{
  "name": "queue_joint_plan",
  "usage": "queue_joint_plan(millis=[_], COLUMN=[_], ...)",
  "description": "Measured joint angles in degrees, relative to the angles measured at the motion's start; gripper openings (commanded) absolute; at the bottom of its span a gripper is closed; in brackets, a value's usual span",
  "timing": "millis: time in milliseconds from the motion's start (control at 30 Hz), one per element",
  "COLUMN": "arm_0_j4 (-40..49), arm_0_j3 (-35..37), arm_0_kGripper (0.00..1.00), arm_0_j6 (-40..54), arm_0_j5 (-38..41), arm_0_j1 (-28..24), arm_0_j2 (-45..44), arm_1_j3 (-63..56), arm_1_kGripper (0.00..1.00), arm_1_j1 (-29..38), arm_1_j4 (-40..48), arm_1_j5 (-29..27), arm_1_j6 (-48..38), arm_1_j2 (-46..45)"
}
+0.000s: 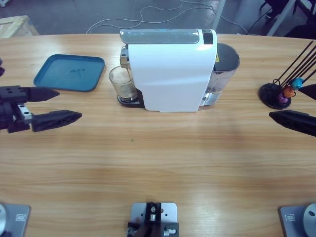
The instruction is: Pour coffee
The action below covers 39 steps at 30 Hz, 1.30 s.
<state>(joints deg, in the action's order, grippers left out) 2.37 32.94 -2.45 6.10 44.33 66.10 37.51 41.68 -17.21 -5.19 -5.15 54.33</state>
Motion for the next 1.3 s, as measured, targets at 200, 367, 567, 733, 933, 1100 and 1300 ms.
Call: queue_joint_plan(millis=[200, 367, 567, 733, 933, 1100, 1300], arm_0_j4=[0.0, 0.0, 0.0, 0.0, -0.4, -3.7, -16.3], arm_0_j3=[-0.9, -1.0, -1.3, -1.5, -2.1, -2.1, 0.2], arm_0_kGripper=[1.0, 1.0, 1.0, 1.0, 1.0, 1.0, 1.0], arm_0_j6=[0.0, 0.0, 0.0, 1.5, 10.4, 20.7, 24.9], arm_0_j5=[0.0, 0.0, 0.0, 0.1, 7.9, 18.1, 19.4], arm_0_j1=[0.0, 0.0, 0.0, 0.0, -6.9, -16.5, -20.1], arm_0_j2=[-2.6, -3.8, -4.1, -5.9, -5.5, 3.4, 16.3], arm_1_j3=[-0.1, -0.1, -0.1, -0.1, -0.3, -0.3, -0.3], arm_1_kGripper=[0.996, 0.996, 0.991, 0.991, 0.991, 0.991, 0.991], arm_1_j1=[0.0, 0.0, 0.0, 0.0, 0.0, 0.0, 0.0], arm_1_j4=[0.0, 0.0, 0.0, 0.0, 0.0, 0.0, 0.0], arm_1_j5=[0.1, 0.3, 0.6, 1.6, 2.8, 3.2, 4.7], arm_1_j6=[0.0, 0.0, 0.0, 0.0, 0.0, 0.0, 0.0], arm_1_j2=[0.0, 0.2, 0.4, 0.5, 2.8, 5.1, 7.8])
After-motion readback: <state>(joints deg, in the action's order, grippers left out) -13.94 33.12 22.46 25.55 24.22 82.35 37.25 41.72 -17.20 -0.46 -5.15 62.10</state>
